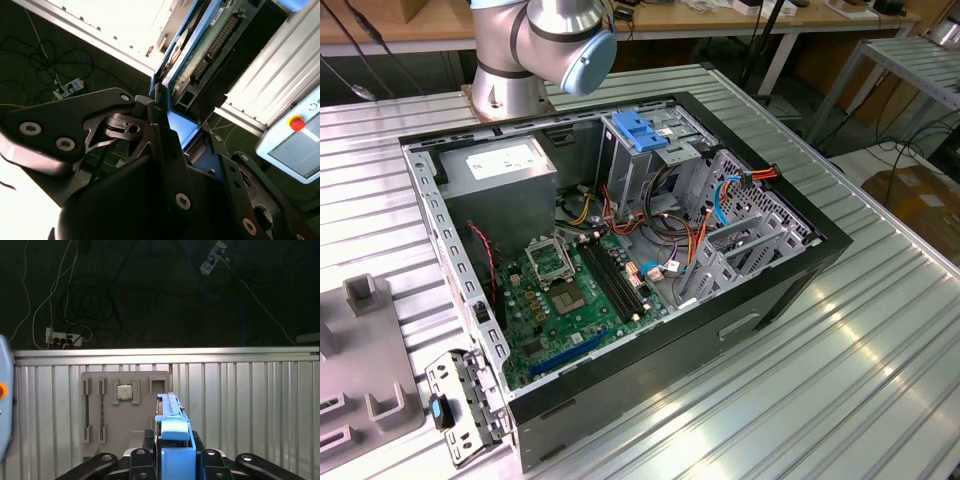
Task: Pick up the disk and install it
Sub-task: 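Pick up the disk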
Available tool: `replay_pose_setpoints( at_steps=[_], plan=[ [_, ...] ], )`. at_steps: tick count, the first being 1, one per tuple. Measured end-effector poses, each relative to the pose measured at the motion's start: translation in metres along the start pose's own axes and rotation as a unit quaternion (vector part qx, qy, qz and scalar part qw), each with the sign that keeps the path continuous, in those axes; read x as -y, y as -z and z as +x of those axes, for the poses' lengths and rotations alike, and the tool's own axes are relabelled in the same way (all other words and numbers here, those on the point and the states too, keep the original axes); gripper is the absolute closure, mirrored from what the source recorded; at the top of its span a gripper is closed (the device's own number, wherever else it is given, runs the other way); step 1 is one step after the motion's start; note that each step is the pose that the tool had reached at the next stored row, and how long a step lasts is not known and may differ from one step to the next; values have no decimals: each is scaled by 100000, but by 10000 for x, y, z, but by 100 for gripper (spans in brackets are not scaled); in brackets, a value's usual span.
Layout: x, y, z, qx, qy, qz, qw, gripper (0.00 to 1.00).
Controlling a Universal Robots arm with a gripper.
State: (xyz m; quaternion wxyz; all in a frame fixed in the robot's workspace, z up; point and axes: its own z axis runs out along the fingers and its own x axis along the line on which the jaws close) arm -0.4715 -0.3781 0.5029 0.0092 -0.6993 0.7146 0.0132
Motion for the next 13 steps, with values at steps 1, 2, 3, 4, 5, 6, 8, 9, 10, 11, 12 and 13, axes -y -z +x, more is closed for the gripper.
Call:
replay_pose_setpoints(
  at_steps=[1,2,3,4,5,6,8,9,10,11,12,13],
  plan=[
    [0,29,-1,-2,-1,-6,100000,63],
    [0,52,-2,-1,0,-6,100000,63],
    [0,73,-2,-2,1,-5,100000,63],
    [0,90,-3,-3,1,-7,100000,63],
    [0,106,-3,-2,0,-8,100000,63],
    [0,108,-4,-2,2,-11,100000,63],
    [0,107,-3,-3,1,-4,100000,63],
    [0,107,-4,-5,-2,-2,100000,63],
    [1,108,-3,-8,0,-5,100000,63],
    [1,108,-3,-11,-1,-6,100000,63],
    [2,107,-3,-11,-2,-4,100000,63],
    [2,108,-4,-12,-1,-6,100000,63]
  ],
)
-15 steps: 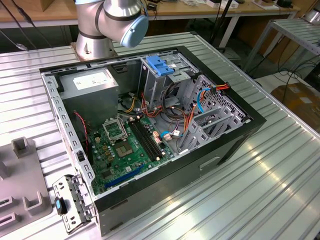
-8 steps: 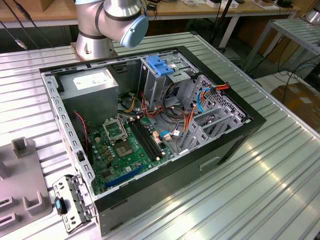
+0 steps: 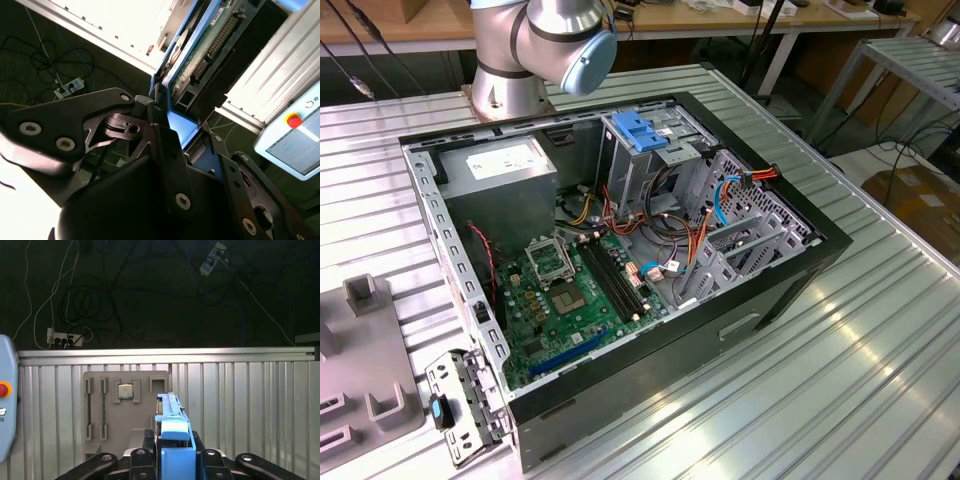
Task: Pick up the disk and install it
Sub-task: 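Pick up the disk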
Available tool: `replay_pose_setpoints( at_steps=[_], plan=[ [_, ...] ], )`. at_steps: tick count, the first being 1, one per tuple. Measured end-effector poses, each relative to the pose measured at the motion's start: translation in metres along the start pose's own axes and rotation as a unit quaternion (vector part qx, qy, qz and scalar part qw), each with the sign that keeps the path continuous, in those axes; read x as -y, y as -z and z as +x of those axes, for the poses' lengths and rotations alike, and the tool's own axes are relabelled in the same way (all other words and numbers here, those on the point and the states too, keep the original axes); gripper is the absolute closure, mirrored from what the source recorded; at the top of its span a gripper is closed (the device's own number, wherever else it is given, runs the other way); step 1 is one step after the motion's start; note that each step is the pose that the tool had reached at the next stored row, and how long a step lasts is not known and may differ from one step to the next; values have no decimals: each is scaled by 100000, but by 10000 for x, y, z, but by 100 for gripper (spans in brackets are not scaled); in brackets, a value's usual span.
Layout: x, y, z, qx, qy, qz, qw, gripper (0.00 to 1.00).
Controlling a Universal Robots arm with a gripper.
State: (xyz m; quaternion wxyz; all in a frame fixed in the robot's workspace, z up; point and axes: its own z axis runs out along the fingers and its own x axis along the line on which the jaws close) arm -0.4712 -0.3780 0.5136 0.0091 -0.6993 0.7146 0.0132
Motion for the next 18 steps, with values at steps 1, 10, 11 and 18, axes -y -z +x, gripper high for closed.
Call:
replay_pose_setpoints(
  at_steps=[1,10,11,18],
  plan=[
    [1,0,0,0,2,0,100000,63],
    [112,-10,-2,0,1,0,100000,63],
    [132,-10,-2,-2,2,-4,100000,63],
    [241,-10,-5,0,2,2,100000,63]
  ],
)
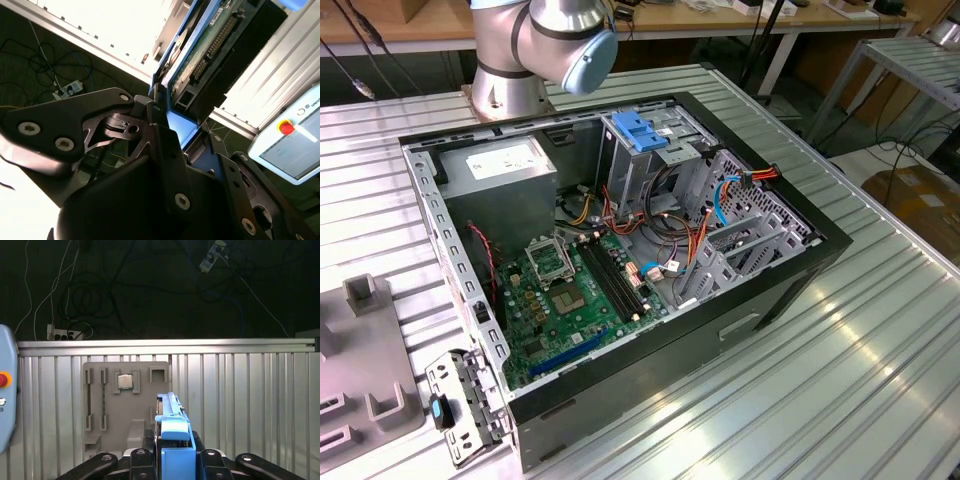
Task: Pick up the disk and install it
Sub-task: 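Pick up the disk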
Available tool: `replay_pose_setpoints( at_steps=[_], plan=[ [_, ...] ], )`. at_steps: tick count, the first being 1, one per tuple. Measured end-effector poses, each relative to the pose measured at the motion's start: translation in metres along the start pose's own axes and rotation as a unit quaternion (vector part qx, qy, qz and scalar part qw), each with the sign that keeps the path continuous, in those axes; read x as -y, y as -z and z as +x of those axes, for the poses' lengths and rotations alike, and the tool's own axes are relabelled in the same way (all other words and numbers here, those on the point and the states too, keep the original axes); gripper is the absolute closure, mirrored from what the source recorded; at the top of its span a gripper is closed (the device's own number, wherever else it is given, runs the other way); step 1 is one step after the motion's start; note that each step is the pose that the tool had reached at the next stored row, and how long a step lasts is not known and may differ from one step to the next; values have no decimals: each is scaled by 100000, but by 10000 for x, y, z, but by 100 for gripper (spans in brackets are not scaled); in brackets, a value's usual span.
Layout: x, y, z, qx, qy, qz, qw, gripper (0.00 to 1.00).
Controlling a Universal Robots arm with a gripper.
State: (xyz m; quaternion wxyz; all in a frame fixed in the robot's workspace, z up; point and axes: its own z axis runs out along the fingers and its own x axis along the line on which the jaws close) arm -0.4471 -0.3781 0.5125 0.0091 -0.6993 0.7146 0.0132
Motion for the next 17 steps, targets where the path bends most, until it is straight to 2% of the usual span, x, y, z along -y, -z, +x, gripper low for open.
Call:
replay_pose_setpoints(
  at_steps=[10,17],
  plan=[
    [129,1,-3,0,-2,0,100000,63],
    [185,1,-4,-1,-1,0,100000,63]
  ],
)
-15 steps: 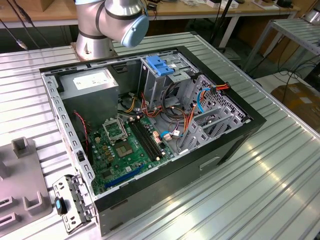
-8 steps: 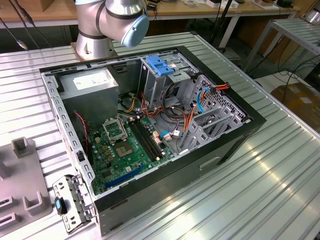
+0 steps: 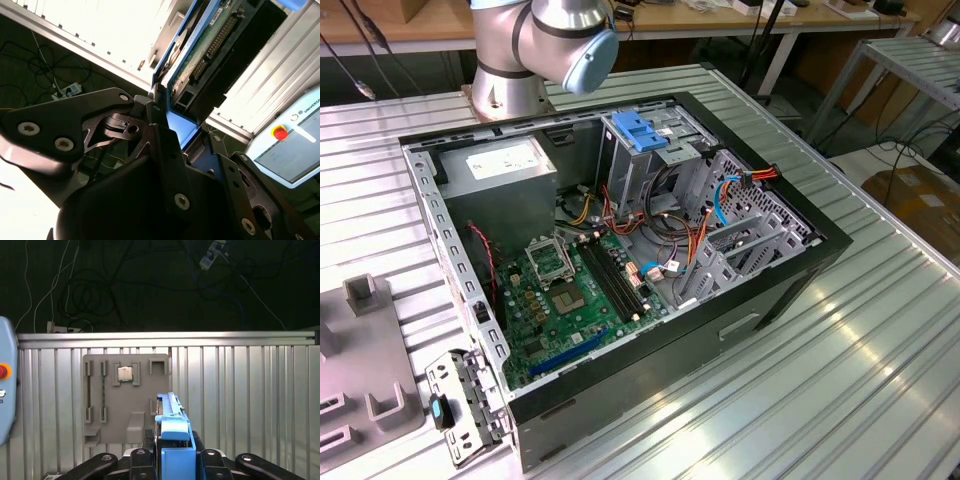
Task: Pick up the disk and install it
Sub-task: 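Pick up the disk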
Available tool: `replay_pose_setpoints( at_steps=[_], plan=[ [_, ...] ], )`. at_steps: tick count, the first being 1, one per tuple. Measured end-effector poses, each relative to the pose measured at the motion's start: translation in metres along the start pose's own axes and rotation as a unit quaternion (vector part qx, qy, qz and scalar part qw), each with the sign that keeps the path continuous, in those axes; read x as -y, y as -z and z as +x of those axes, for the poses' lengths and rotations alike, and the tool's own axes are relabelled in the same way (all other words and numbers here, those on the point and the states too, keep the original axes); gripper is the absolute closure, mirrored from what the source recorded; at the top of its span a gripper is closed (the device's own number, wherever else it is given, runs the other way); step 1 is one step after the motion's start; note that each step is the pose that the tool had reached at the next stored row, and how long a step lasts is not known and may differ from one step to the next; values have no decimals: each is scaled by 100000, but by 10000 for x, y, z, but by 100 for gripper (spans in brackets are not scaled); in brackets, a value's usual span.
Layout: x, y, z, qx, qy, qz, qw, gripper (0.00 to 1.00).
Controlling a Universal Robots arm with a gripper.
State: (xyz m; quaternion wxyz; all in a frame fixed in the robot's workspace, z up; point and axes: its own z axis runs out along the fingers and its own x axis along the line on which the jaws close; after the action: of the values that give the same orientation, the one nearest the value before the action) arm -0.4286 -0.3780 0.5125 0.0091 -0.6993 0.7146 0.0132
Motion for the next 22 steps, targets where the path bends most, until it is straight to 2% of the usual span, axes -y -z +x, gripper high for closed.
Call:
replay_pose_setpoints(
  at_steps=[22],
  plan=[
    [152,1,-3,0,2,-2,100000,63]
  ],
)
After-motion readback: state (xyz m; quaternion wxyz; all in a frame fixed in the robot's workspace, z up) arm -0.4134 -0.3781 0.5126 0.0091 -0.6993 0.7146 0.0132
